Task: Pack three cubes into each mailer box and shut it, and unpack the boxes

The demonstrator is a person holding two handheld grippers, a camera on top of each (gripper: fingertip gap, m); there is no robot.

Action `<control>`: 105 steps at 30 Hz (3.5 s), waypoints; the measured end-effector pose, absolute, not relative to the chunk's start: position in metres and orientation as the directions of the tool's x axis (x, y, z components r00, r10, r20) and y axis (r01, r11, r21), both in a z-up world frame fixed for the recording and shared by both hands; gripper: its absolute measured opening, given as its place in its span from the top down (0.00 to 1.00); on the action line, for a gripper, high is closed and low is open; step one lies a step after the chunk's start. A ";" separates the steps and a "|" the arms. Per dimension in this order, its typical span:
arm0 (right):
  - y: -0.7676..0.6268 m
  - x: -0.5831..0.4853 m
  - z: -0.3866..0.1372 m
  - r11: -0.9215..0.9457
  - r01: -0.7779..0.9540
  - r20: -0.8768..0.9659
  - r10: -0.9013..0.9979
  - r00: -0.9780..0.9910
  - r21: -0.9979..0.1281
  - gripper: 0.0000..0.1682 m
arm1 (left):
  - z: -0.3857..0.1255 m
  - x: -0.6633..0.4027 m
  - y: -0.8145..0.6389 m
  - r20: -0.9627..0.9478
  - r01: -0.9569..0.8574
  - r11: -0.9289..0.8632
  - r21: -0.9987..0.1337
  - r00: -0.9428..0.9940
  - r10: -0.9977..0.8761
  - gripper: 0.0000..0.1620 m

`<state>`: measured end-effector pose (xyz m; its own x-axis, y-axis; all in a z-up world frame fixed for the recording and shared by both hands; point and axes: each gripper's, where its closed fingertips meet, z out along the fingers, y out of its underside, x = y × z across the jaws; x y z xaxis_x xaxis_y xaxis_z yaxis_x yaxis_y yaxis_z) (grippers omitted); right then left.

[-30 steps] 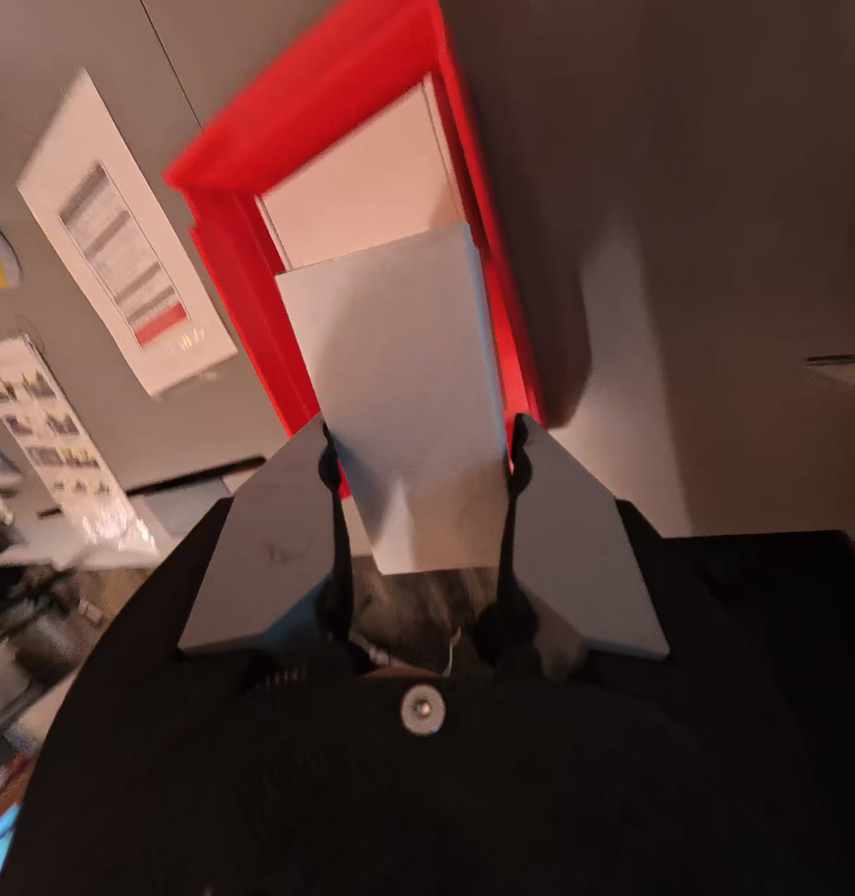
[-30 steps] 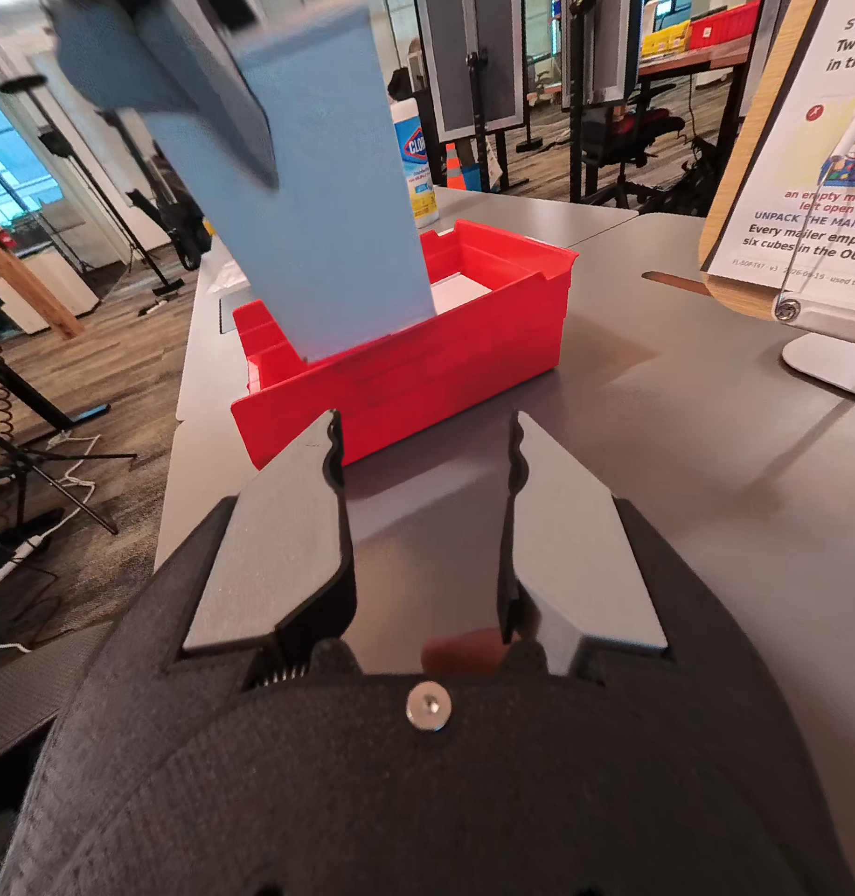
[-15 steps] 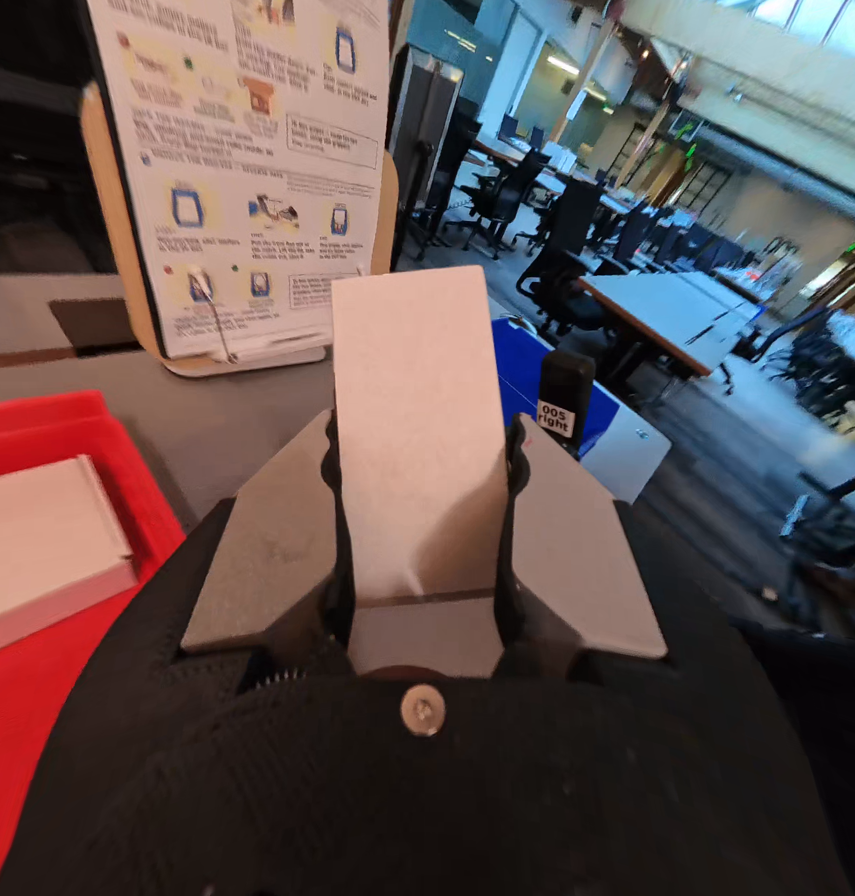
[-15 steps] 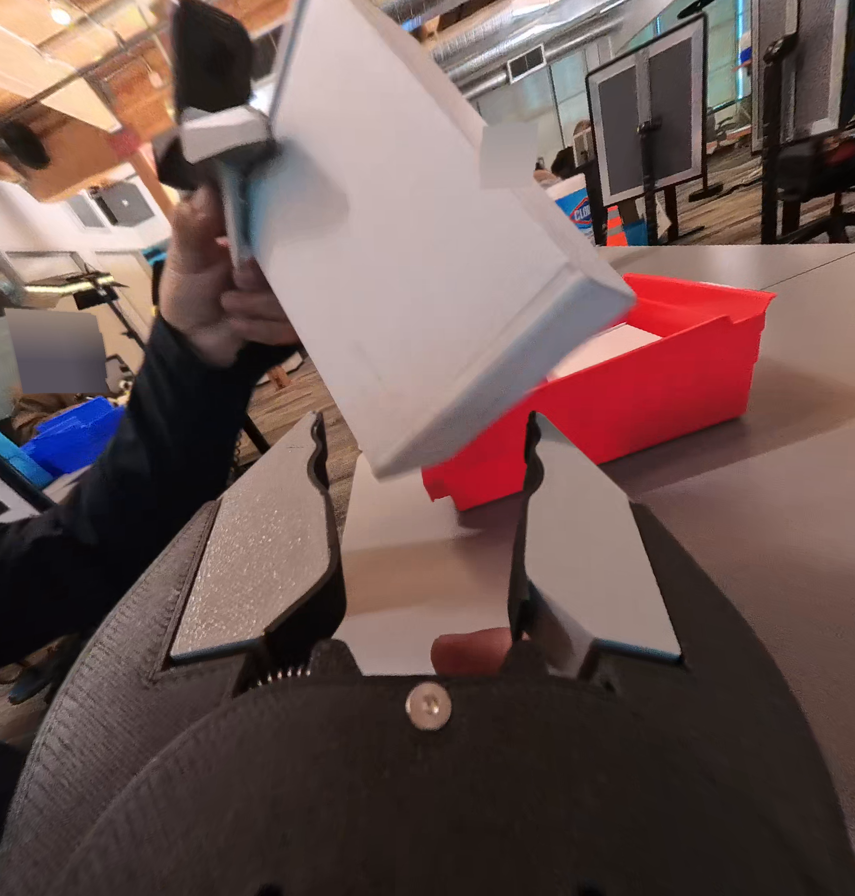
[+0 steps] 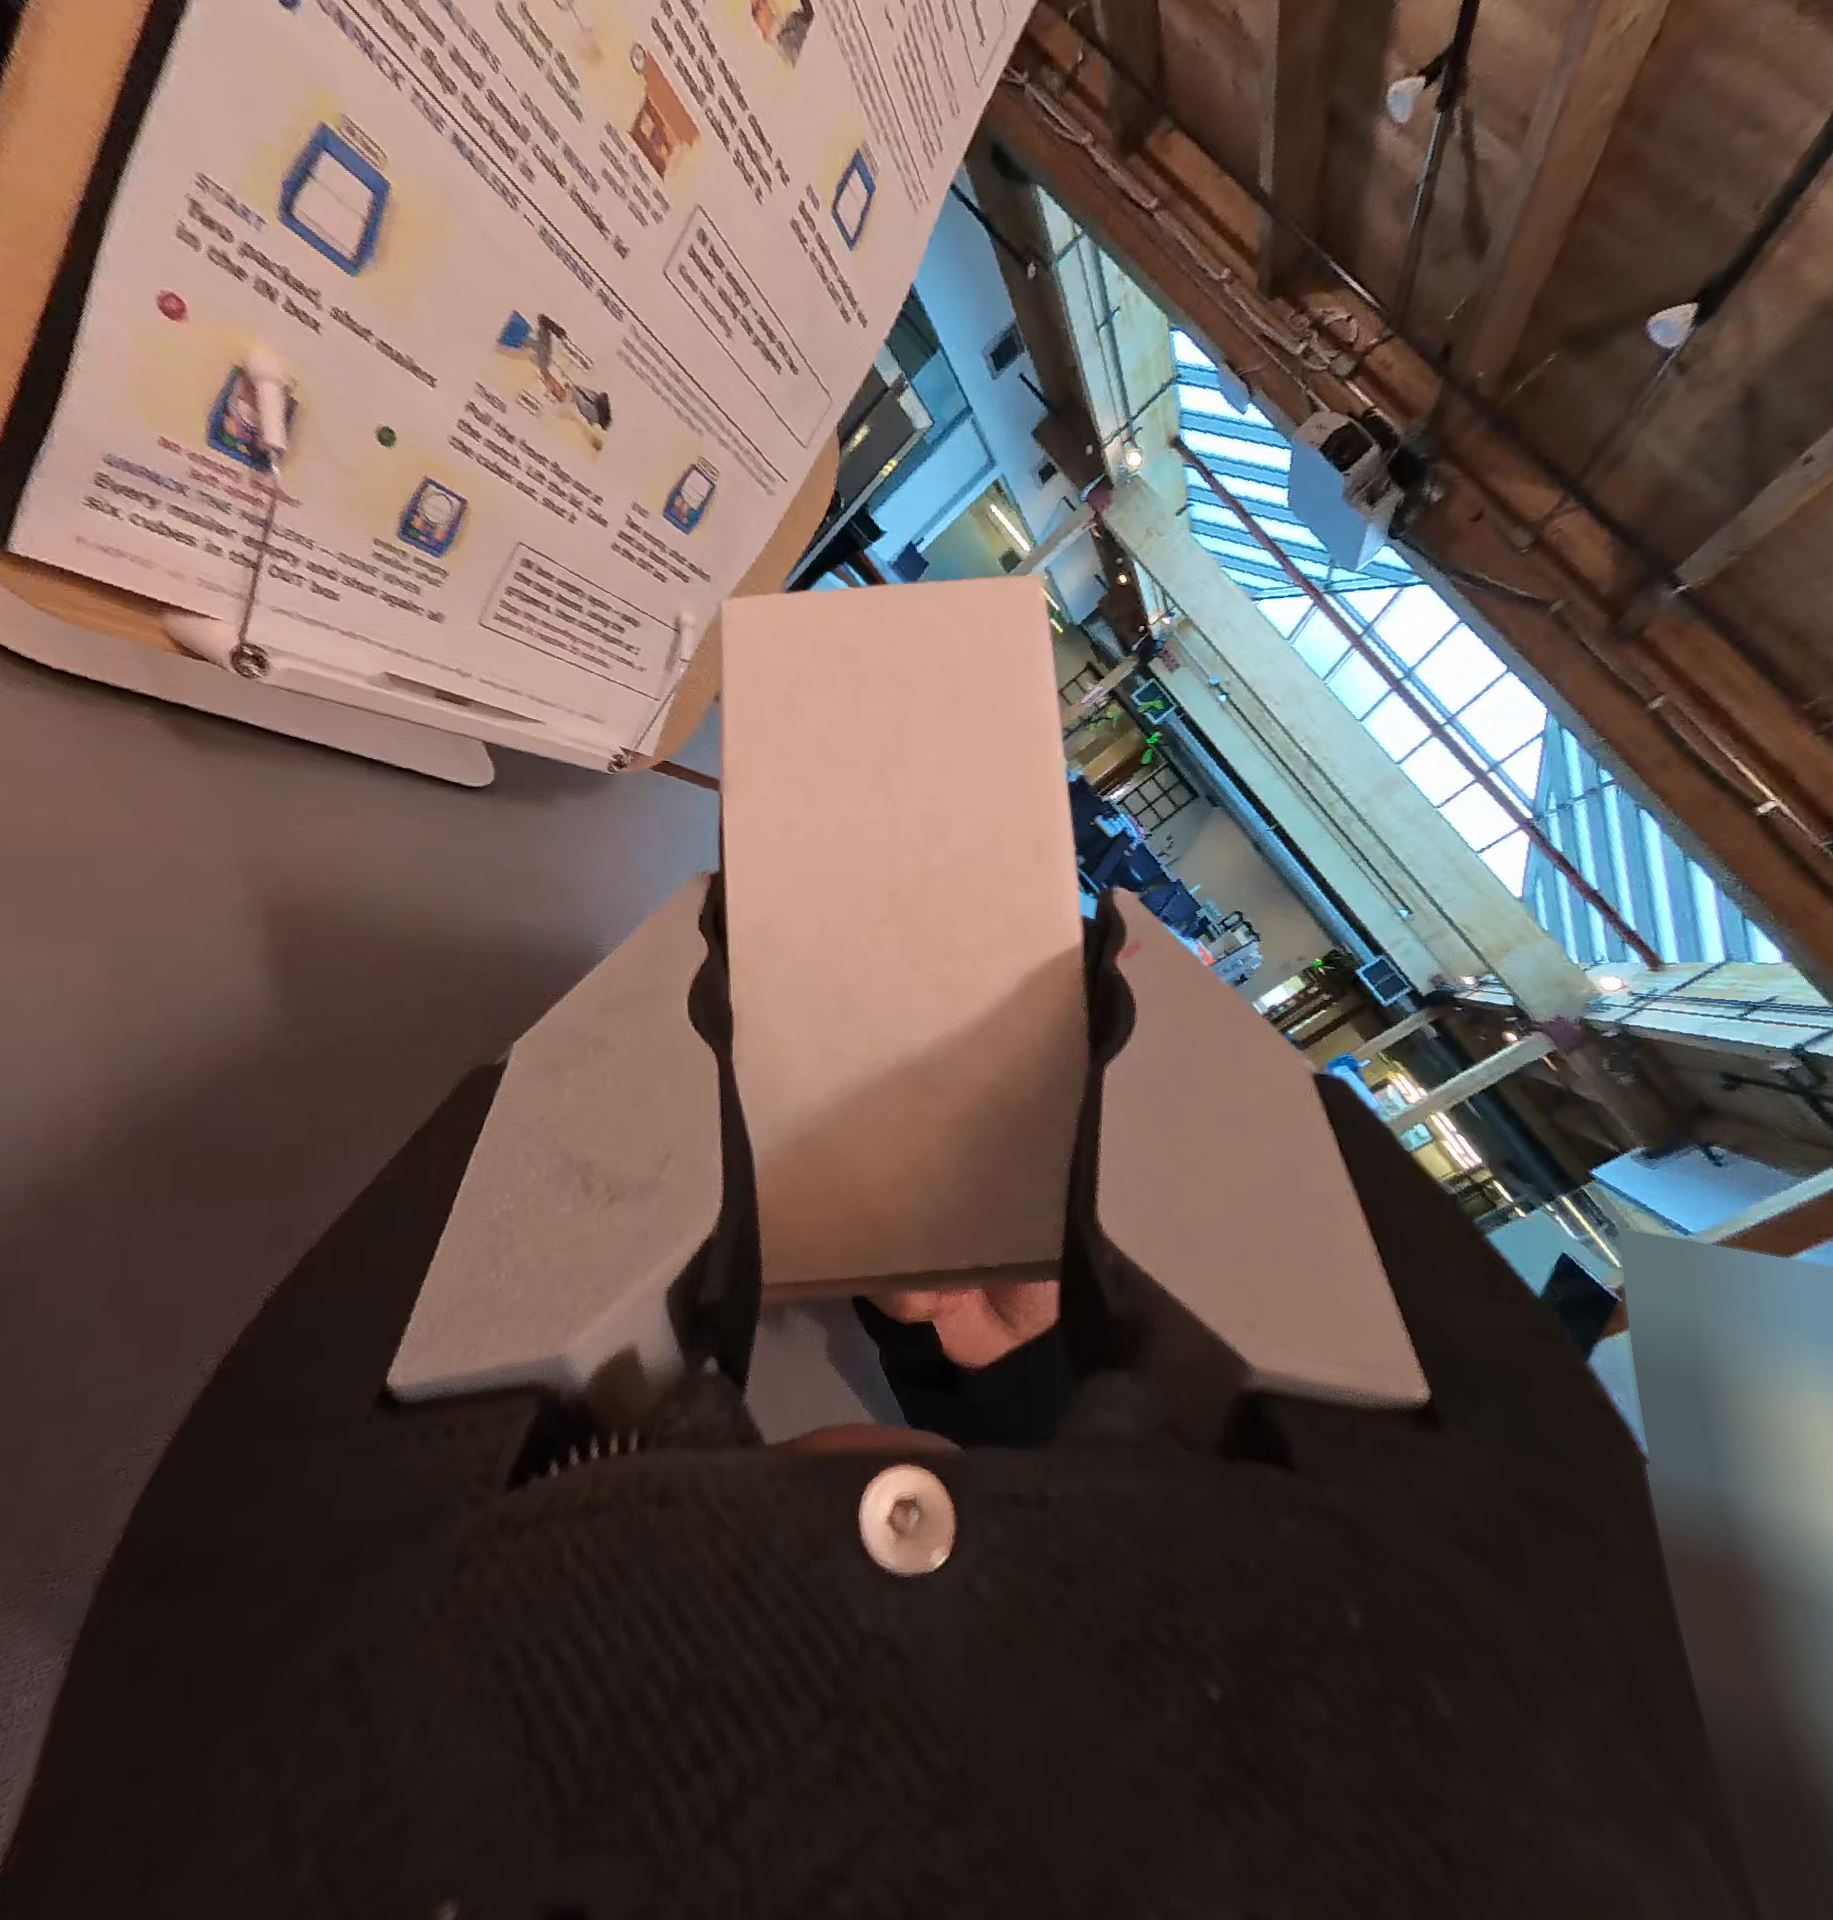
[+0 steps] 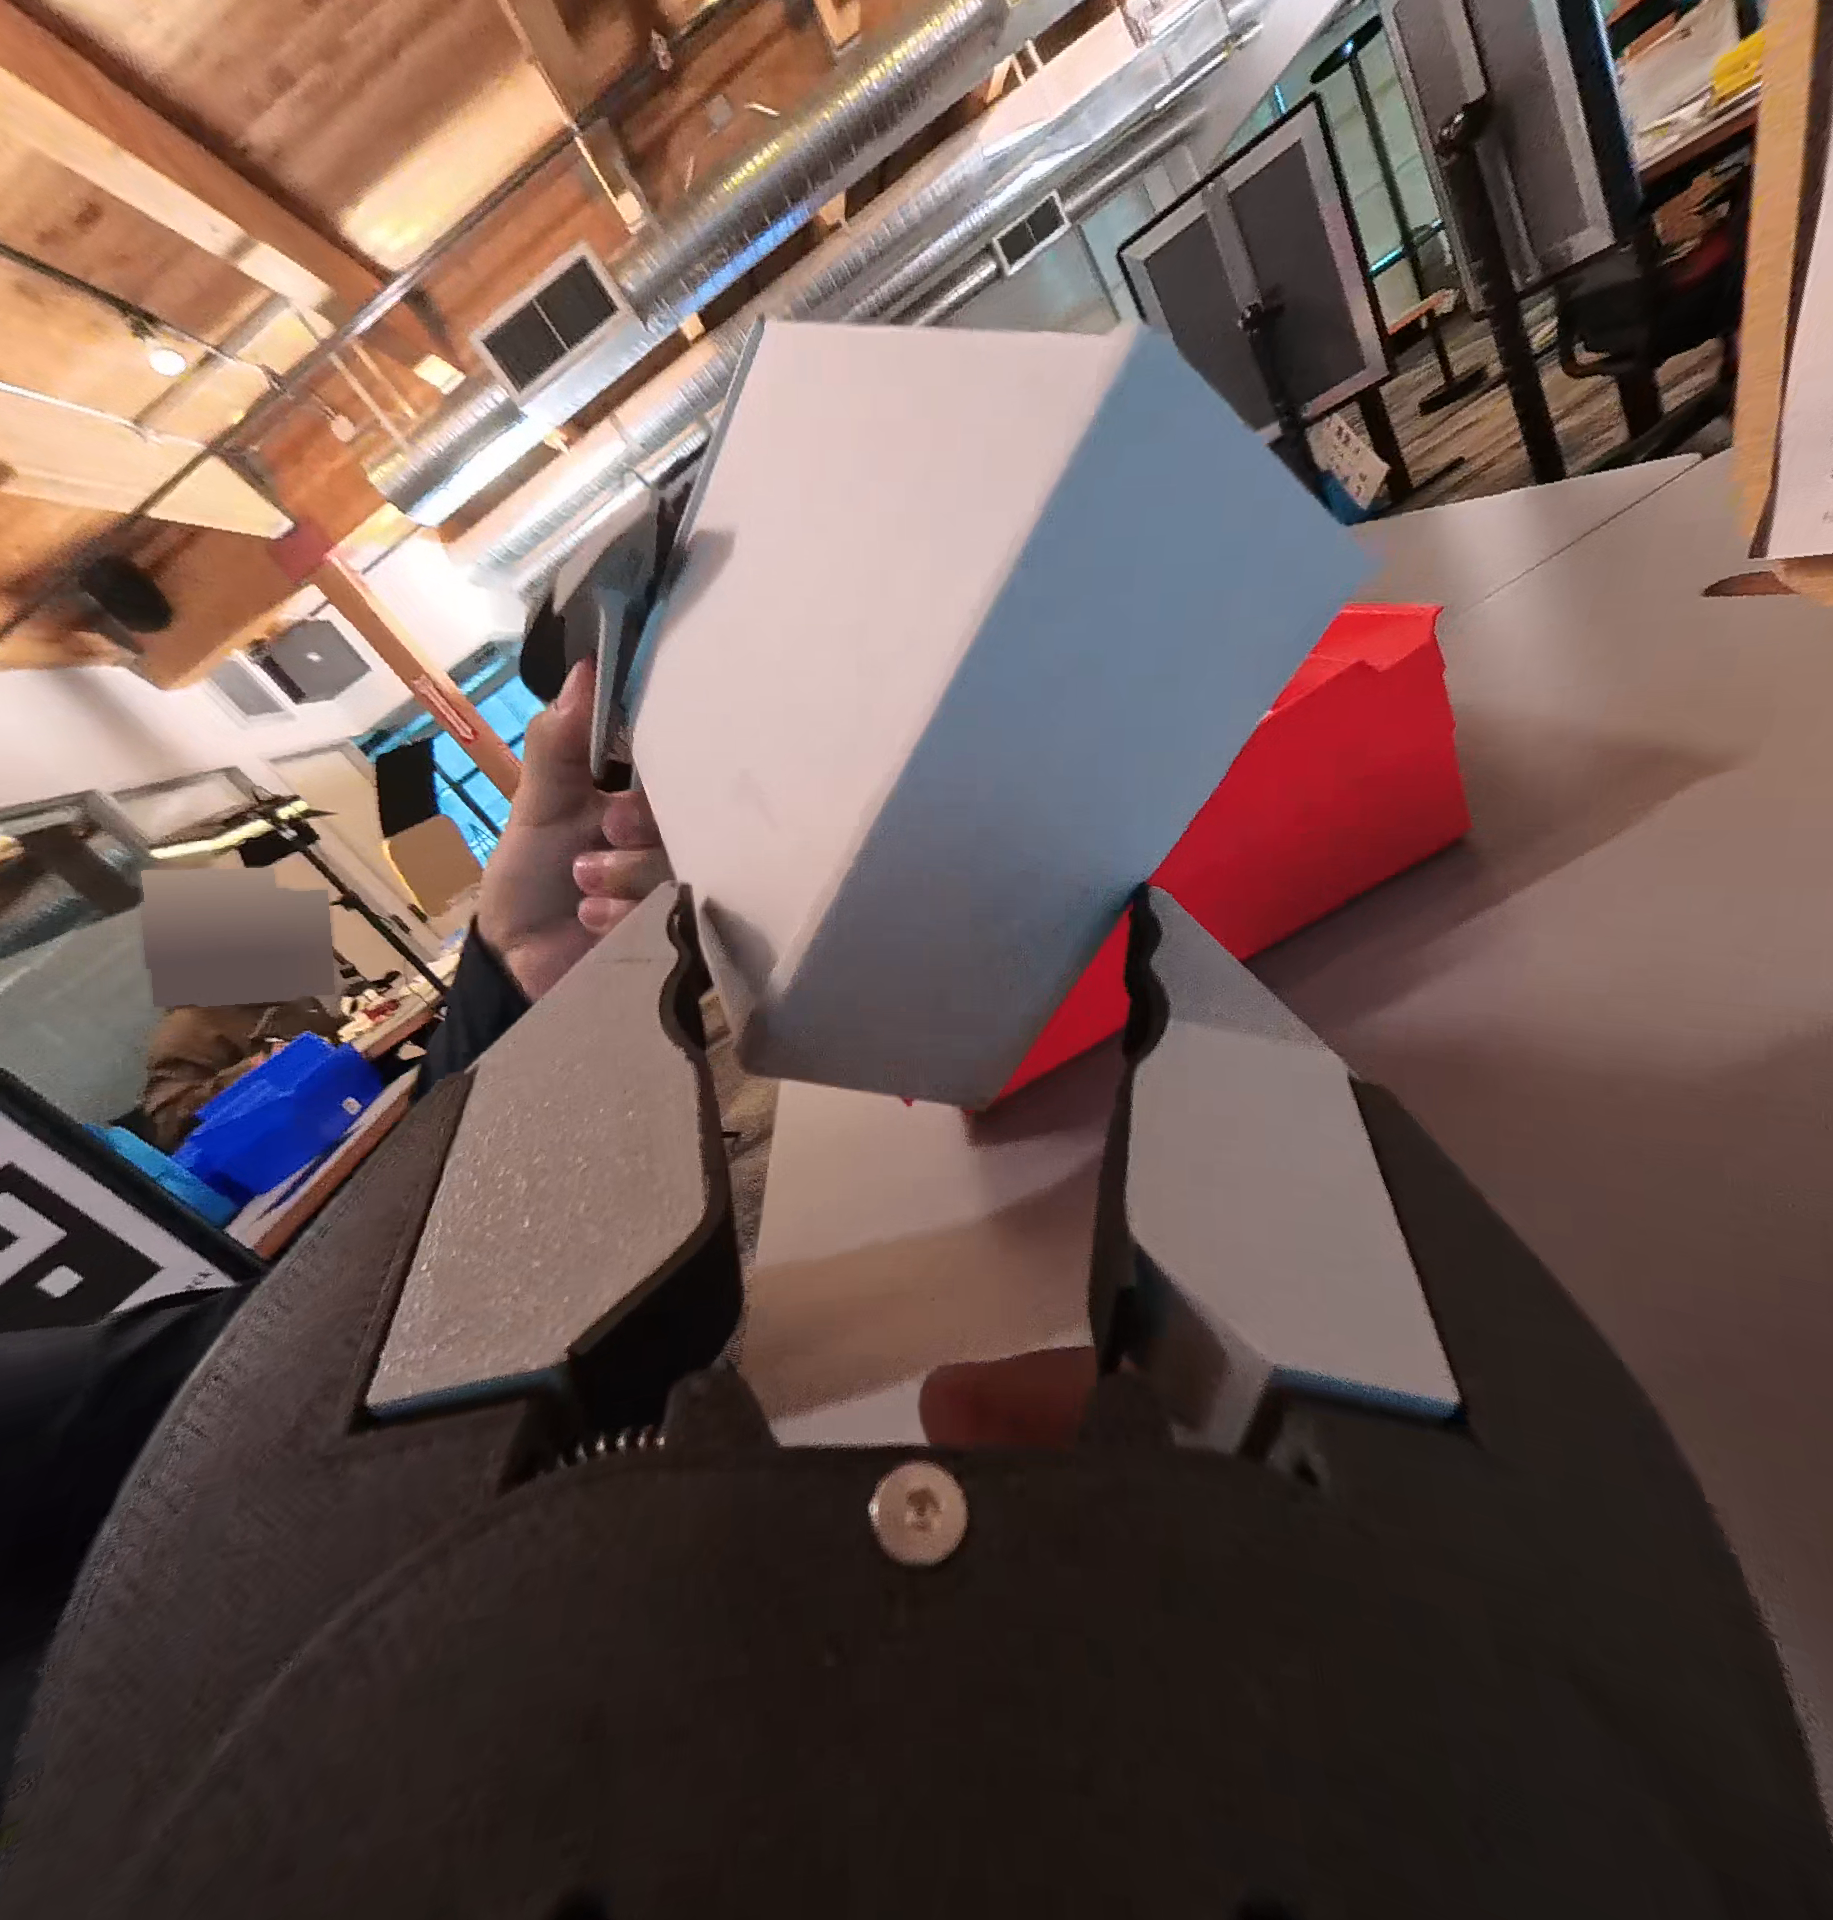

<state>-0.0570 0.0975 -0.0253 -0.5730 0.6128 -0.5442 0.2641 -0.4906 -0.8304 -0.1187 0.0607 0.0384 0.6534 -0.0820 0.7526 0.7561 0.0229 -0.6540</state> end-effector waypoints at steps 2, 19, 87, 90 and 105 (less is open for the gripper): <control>0.103 -0.049 -0.020 -0.515 0.283 -0.569 0.570 -0.592 -0.809 0.57 | 0.037 -0.112 0.060 0.753 0.757 0.018 -0.653 0.651 -0.097 0.59; 0.140 -0.003 -0.083 -0.493 0.513 -0.686 0.660 -0.306 -0.703 0.61 | -0.069 -0.069 0.087 0.793 0.763 -0.277 -0.585 0.610 0.005 0.57; 0.134 0.048 -0.129 0.666 0.474 0.419 0.738 -0.528 -0.575 0.53 | -0.129 -0.042 0.095 0.175 -0.573 -0.747 -0.336 0.742 -0.647 0.79; 0.145 0.036 -0.129 0.747 0.445 0.573 0.664 -0.480 -0.493 0.51 | -0.126 -0.047 0.103 0.220 -0.555 -0.755 -0.350 0.735 -0.642 0.79; 0.190 -0.008 -0.140 0.867 0.455 0.845 0.391 -0.364 -0.204 0.65 | -0.119 -0.068 0.126 0.264 -0.478 -0.775 -0.413 0.752 -0.604 0.80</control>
